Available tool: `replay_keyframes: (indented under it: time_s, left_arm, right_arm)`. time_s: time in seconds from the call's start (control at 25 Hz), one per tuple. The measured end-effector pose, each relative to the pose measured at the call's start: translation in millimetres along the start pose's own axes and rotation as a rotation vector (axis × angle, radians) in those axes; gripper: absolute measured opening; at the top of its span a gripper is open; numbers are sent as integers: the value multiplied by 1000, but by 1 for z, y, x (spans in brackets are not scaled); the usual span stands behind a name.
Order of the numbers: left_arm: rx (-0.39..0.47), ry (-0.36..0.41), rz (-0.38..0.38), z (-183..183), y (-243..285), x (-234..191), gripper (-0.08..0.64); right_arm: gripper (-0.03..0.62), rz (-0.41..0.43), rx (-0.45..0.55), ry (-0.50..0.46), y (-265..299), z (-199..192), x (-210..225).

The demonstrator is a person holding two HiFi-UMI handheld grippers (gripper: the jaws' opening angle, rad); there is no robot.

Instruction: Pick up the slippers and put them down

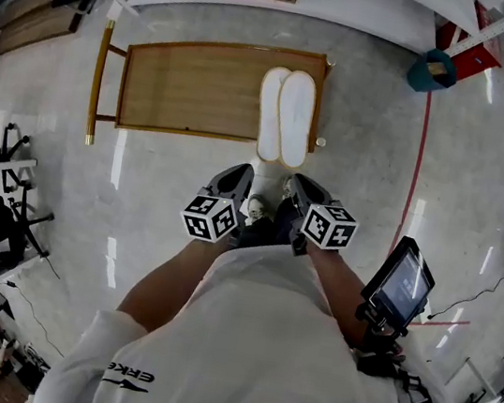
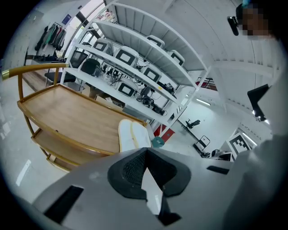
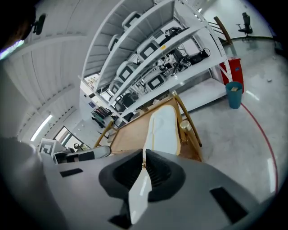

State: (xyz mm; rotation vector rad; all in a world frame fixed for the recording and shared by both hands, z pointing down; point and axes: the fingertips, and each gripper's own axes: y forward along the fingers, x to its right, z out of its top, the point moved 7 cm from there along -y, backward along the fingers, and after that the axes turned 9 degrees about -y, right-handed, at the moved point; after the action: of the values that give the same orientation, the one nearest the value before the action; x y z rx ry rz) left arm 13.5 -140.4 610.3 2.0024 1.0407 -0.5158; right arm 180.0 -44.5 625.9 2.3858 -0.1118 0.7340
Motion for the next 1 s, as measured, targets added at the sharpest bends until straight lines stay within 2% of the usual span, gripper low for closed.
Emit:
replay_keyframes:
  time_s: [0.24,0.48,0.76,1.0]
  left_arm:
    - [-79,-1,26,-20,20,-14,3]
    - [-146,13,35,-33,34,-24,4]
    - [-159,25,51,-31,36,-33,5]
    - [-173,26,67,-32,31,-41,3]
  right_arm:
    - [12,15,-50,66,19,-20,14]
    - [104,77,-63,170,36,-35,21]
    - [235,172,-36,359,57,-47,30]
    - [275,235,37,541,73,-44,39]
